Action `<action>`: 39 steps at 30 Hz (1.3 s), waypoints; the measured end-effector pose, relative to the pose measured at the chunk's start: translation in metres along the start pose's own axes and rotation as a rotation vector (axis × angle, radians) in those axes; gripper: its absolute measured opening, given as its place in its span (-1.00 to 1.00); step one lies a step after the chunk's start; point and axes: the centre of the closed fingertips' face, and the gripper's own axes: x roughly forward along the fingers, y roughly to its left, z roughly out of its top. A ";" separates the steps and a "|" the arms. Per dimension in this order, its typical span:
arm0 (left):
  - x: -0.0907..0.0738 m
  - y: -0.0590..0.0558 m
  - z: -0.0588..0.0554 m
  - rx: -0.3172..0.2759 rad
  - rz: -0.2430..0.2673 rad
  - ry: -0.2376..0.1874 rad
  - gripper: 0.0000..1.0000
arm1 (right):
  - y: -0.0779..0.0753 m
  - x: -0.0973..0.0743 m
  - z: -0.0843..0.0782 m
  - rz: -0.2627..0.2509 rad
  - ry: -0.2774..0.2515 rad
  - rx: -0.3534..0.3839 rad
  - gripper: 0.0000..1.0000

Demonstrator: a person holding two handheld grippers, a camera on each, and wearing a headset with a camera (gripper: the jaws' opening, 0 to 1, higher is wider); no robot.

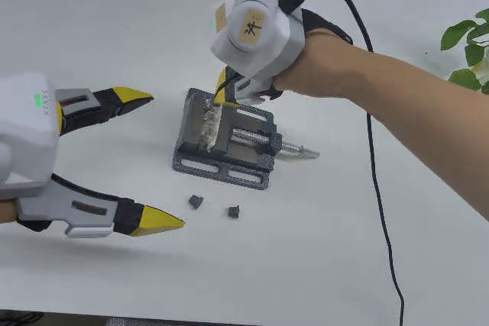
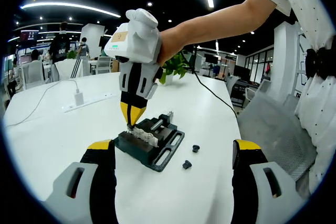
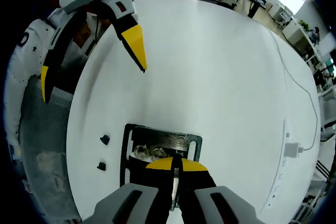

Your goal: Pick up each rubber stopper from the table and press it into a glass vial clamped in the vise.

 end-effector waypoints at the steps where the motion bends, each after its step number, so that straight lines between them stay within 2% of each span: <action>1: 0.000 0.000 0.000 0.000 0.000 0.001 0.83 | -0.001 0.000 -0.001 -0.001 -0.001 -0.022 -1.00; 3: -0.001 0.000 -0.001 0.004 0.001 0.005 0.83 | -0.001 -0.001 -0.001 -0.008 -0.012 0.003 -1.00; 16: -0.008 0.005 0.001 0.007 0.019 0.007 0.83 | 0.001 0.000 0.001 -0.013 -0.058 0.020 -1.00; 27: -0.008 0.001 0.002 0.014 0.011 0.018 0.83 | 0.009 -0.004 0.006 -0.042 -0.102 0.045 -1.00; 34: -0.007 -0.001 0.004 0.019 0.006 0.023 0.83 | 0.007 -0.004 0.006 -0.051 -0.125 0.061 -1.00; 39: -0.007 -0.002 0.006 0.024 0.002 0.029 0.83 | 0.009 -0.007 0.005 -0.064 -0.144 0.096 -0.98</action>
